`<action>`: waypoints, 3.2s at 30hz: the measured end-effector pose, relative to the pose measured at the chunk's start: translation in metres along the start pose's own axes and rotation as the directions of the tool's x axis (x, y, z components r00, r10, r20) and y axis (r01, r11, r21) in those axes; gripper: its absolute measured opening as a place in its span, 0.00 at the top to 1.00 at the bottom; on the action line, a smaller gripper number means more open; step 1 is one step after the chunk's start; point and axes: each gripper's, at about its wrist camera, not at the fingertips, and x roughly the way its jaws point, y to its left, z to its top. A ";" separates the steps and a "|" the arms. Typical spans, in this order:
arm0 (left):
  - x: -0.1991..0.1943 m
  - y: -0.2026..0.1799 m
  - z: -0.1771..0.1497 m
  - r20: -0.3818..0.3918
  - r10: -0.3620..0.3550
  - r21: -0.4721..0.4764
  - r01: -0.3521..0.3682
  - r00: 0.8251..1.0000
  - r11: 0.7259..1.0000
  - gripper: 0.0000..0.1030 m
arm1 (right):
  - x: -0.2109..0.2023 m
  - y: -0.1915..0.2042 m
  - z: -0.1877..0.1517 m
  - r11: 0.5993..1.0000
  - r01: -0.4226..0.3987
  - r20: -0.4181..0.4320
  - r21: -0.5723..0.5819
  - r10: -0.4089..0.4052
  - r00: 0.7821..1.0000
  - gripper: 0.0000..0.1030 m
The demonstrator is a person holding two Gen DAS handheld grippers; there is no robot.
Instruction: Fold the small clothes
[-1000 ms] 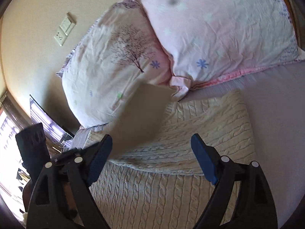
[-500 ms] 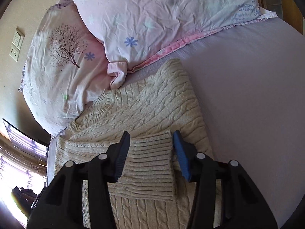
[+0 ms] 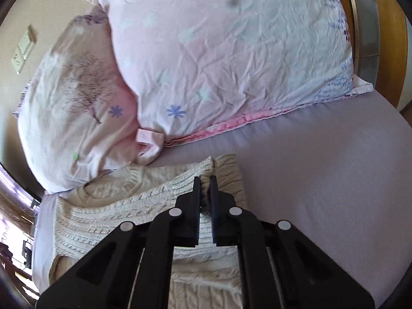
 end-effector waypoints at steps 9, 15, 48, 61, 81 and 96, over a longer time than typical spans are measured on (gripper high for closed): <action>-0.015 0.002 -0.037 -0.022 -0.176 -0.015 0.176 0.984 0.984 0.59 | -0.069 -0.067 -0.103 0.977 -0.164 -0.169 0.135 0.186 0.968 0.44; -0.023 -0.004 -0.069 -0.058 -0.296 -0.029 0.295 0.953 0.955 0.62 | -0.116 -0.079 -0.198 0.885 -0.428 -0.263 0.186 0.464 0.846 0.58; 0.125 -0.031 0.183 0.064 0.033 -0.114 -0.026 0.997 0.993 0.14 | 0.003 0.001 0.008 0.977 -0.122 0.228 0.176 0.080 0.970 0.07; 0.142 0.010 0.149 -0.108 -0.096 -0.195 0.074 0.989 0.978 0.63 | -0.009 0.011 -0.006 0.949 -0.304 0.229 0.084 0.278 0.933 0.02; 0.311 -0.306 0.104 -0.291 -0.724 -0.358 0.631 0.625 0.689 0.91 | -0.058 -0.046 0.023 0.961 -0.278 0.306 0.006 0.263 0.915 0.02; 0.213 -0.189 0.140 -0.114 -0.164 0.041 0.170 0.980 0.985 0.29 | 0.001 0.016 -0.002 0.921 -0.367 -0.129 -0.127 0.352 0.927 0.60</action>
